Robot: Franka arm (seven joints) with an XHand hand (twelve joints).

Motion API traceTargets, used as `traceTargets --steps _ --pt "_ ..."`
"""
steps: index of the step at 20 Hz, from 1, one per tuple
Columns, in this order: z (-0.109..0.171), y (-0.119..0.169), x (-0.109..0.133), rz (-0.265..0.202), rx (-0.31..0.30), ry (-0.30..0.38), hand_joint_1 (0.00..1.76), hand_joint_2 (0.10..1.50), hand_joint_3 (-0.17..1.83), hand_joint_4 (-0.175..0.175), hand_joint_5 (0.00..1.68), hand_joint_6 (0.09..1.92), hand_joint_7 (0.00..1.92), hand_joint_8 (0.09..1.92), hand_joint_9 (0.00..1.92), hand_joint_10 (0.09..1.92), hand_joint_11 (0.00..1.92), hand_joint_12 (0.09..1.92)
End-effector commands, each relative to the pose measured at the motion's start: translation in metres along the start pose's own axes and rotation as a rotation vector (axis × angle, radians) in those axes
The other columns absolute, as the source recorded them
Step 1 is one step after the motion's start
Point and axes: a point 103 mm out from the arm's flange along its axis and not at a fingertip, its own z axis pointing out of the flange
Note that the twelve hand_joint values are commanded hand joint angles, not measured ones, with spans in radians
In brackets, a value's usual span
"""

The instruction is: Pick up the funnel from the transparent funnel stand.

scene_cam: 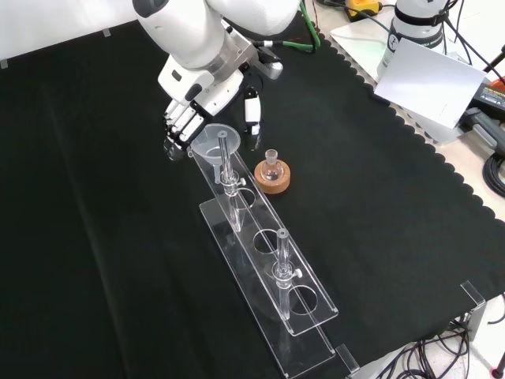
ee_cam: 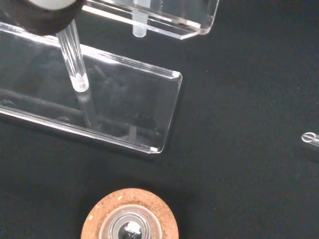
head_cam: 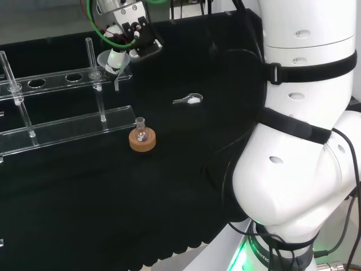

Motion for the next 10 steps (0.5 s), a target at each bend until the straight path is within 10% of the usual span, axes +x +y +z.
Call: traceTargets --steps 1,10 --pt "0.0019 0.0015 -0.0008 -0.002 -0.003 0.006 0.37 0.78 0.07 -0.049 0.1 0.09 0.0 0.53 0.1 0.89 0.21 1.53" --pt "0.0078 0.0062 -0.0028 -0.006 -0.019 -0.002 0.38 0.8 0.06 -0.058 0.15 0.09 0.01 0.71 0.32 0.79 0.25 1.51"
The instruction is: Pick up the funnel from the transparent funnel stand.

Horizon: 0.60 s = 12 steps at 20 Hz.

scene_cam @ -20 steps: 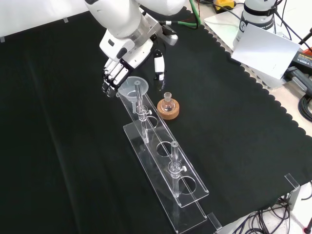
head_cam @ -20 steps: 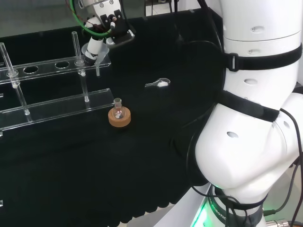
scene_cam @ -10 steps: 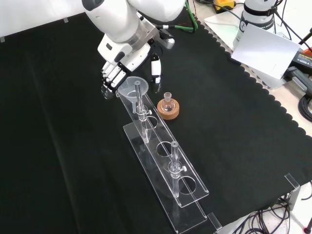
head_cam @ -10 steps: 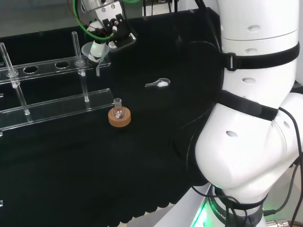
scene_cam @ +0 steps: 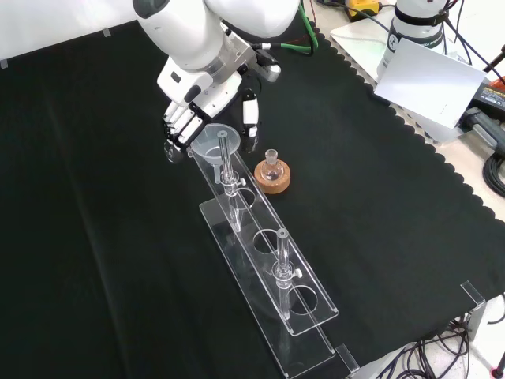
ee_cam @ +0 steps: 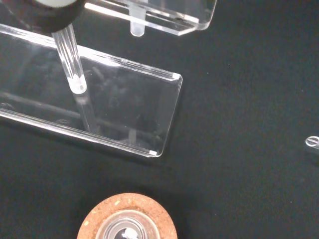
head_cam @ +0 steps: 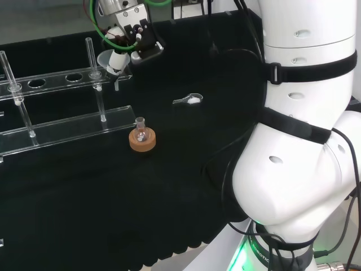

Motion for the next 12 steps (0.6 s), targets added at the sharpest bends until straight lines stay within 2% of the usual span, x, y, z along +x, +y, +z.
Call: traceTargets --steps 1,4,8,11,12 --pt "0.002 0.001 -0.001 0.004 -0.006 -0.006 0.38 0.8 0.06 -0.06 0.16 0.09 0.02 0.73 0.36 0.78 0.25 1.51" --pt "0.003 0.001 0.001 0.006 -0.056 -0.02 0.41 0.81 0.06 -0.068 0.22 0.09 0.13 0.76 0.49 0.71 0.29 1.48" --pt "-0.001 -0.001 0.002 0.003 -0.113 -0.04 0.47 0.84 0.08 -0.071 0.41 0.09 0.38 0.73 0.67 0.61 0.37 1.43" --pt "-0.007 -0.003 0.006 -0.004 -0.149 -0.051 0.51 0.86 0.09 -0.067 0.5 0.09 0.47 0.73 0.74 0.57 0.41 1.4" --pt "-0.013 -0.006 0.006 -0.009 -0.179 -0.054 0.52 0.86 0.09 -0.067 0.52 0.09 0.5 0.73 0.76 0.57 0.43 1.38"
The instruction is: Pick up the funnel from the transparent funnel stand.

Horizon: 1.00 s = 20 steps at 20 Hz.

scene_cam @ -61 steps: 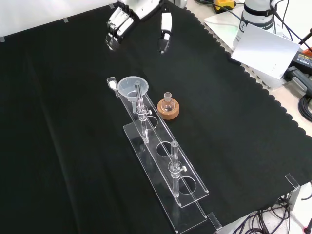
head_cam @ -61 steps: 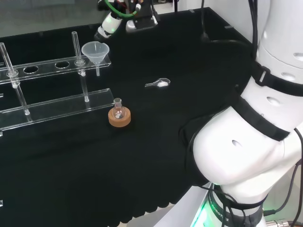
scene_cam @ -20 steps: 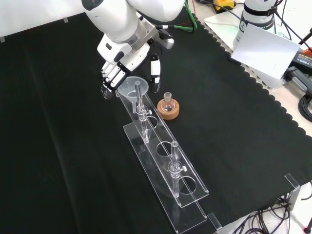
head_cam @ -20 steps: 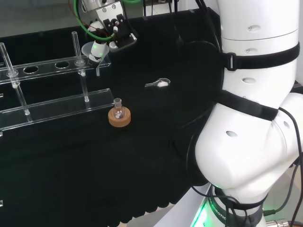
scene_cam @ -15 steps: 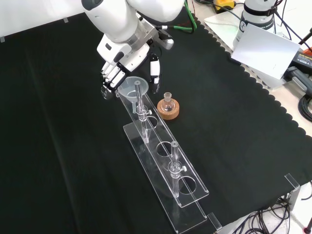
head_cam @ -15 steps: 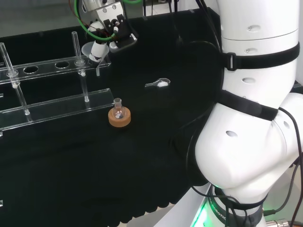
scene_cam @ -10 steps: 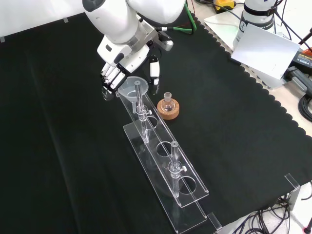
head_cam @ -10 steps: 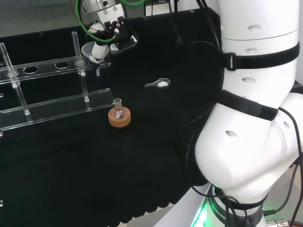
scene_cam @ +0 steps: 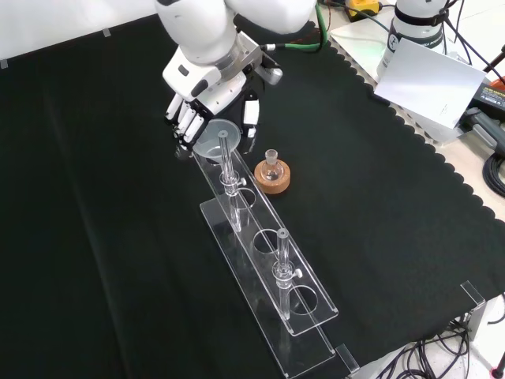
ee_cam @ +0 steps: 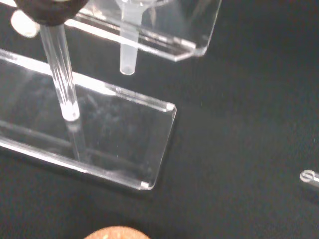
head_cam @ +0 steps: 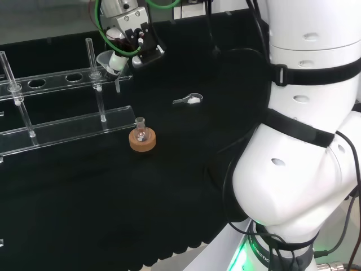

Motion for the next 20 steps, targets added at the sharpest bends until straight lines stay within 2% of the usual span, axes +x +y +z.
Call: traceTargets --steps 1,8,13,20 --pt "-0.013 -0.005 0.003 -0.013 -0.072 -0.02 0.53 0.86 0.09 -0.066 0.53 0.09 0.51 0.73 0.77 0.57 0.44 1.38" --pt "-0.048 -0.028 -0.007 0.009 -0.131 -0.054 0.56 0.86 0.11 -0.065 0.6 0.12 0.63 0.73 0.86 0.53 0.51 1.33" --pt "-0.078 -0.077 -0.014 0.061 -0.203 -0.076 0.57 0.85 0.12 -0.064 0.62 0.17 0.69 0.72 0.93 0.51 0.56 1.29" --pt "-0.084 -0.128 -0.011 0.114 -0.247 -0.082 0.57 0.84 0.17 -0.064 0.57 0.32 0.71 0.71 0.96 0.46 0.58 1.28"
